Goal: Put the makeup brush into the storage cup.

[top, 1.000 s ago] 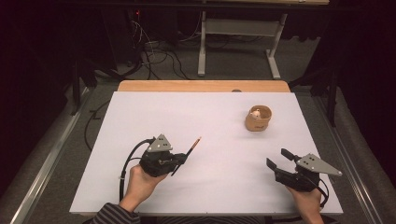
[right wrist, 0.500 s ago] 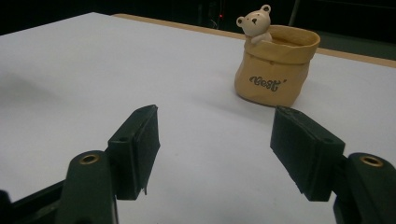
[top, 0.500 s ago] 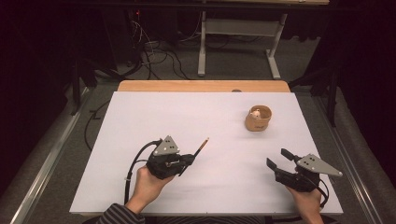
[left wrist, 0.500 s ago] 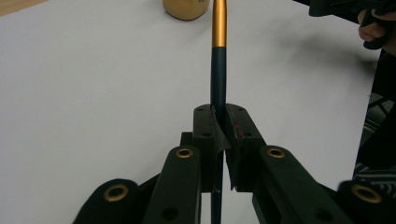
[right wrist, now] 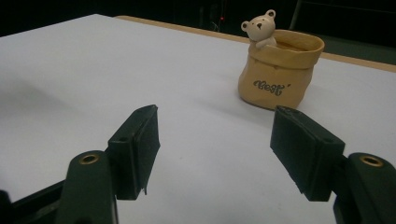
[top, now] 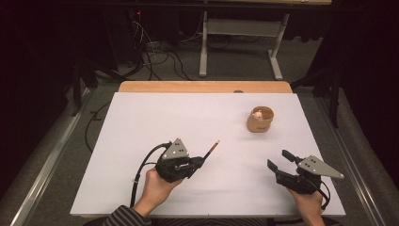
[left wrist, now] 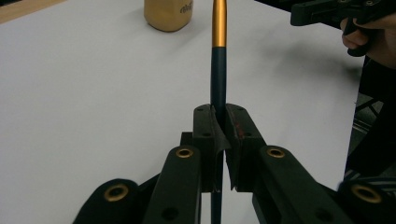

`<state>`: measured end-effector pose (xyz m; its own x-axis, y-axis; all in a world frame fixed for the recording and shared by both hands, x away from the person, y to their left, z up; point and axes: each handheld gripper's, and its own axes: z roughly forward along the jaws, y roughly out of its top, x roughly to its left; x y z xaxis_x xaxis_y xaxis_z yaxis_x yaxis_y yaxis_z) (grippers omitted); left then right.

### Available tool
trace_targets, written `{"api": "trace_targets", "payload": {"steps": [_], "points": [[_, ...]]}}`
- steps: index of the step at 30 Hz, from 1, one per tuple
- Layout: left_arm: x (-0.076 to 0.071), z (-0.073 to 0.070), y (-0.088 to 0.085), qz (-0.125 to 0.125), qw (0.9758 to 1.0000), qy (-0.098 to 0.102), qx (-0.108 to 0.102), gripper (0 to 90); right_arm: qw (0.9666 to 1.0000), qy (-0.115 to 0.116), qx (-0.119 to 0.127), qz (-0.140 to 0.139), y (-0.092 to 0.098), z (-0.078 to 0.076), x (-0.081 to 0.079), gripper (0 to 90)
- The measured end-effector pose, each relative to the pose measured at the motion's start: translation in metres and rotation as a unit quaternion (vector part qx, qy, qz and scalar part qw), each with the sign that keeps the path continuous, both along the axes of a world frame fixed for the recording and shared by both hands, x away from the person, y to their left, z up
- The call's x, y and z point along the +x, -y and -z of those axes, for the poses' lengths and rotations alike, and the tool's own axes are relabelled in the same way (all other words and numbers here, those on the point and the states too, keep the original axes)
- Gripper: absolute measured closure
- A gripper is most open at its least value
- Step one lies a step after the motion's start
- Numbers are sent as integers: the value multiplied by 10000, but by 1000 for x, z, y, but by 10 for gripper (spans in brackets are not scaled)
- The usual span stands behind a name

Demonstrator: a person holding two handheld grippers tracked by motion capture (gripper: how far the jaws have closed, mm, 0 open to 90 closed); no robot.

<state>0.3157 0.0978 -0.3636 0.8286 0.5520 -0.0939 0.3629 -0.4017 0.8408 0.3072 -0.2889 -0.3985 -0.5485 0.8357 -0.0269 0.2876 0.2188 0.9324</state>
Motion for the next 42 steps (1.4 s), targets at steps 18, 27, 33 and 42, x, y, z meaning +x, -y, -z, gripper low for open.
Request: {"api": "trace_targets", "payload": {"steps": [18, 27, 33, 42], "points": [[-2, 5, 7, 94, 9999, 54, 3, 836, 9992, -64, -32, -393, -24, -7, -1, 368], [-1, 6, 7, 100, 9999, 86, 29, 836, 9968, -323, -33, -730, -50, -7, 2, 378], [-2, 7, 10, 132, 9998, 99, 60, 836, 9954, -299, -64, -909, -61, -9, 3, 382], [-1, 8, 12, 156, 9998, 91, 33, 836, 9923, -433, 126, -1153, -78, -14, 7, 379]]}}
